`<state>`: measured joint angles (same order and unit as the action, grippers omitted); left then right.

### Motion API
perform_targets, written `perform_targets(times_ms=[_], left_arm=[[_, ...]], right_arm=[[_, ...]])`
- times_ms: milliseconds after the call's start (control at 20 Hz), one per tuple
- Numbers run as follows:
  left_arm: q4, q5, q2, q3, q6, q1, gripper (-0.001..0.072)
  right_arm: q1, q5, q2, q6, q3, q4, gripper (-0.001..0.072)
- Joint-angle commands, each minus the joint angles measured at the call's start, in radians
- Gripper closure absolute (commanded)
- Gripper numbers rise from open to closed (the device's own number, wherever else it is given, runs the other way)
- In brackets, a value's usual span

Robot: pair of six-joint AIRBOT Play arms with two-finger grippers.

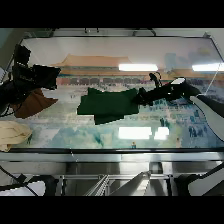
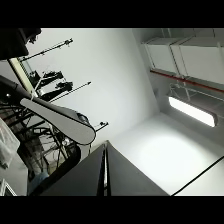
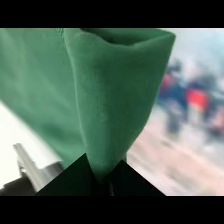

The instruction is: Fold the shirts.

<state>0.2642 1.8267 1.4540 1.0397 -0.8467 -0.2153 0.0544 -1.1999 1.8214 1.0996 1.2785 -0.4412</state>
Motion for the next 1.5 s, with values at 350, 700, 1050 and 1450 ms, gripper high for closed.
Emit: perform_targets(times_ms=[350,700,1050,1450], left_arm=[[-0.004,0.031,-0.001,0.000,0.002,0.001,0.0689],[-0.011,0.030,-0.001,0.000,0.002,0.001,0.0689],[-0.011,0.029,-0.001,-0.001,0.002,0.001,0.0689],[-0.113,0.019,-0.001,0.000,0.001,0.012,0.0689]], right_arm=[[-0.497,0.103,-0.489,0.476,0.205,-0.260,0.0691],[-1.025,-0.172,-0.635,0.726,0.194,-0.798,0.0691],[-1.219,-0.221,-0.623,0.729,-0.080,-1.109,0.0690],[-1.244,-0.190,-0.604,0.686,-0.134,-1.329,0.0689]])
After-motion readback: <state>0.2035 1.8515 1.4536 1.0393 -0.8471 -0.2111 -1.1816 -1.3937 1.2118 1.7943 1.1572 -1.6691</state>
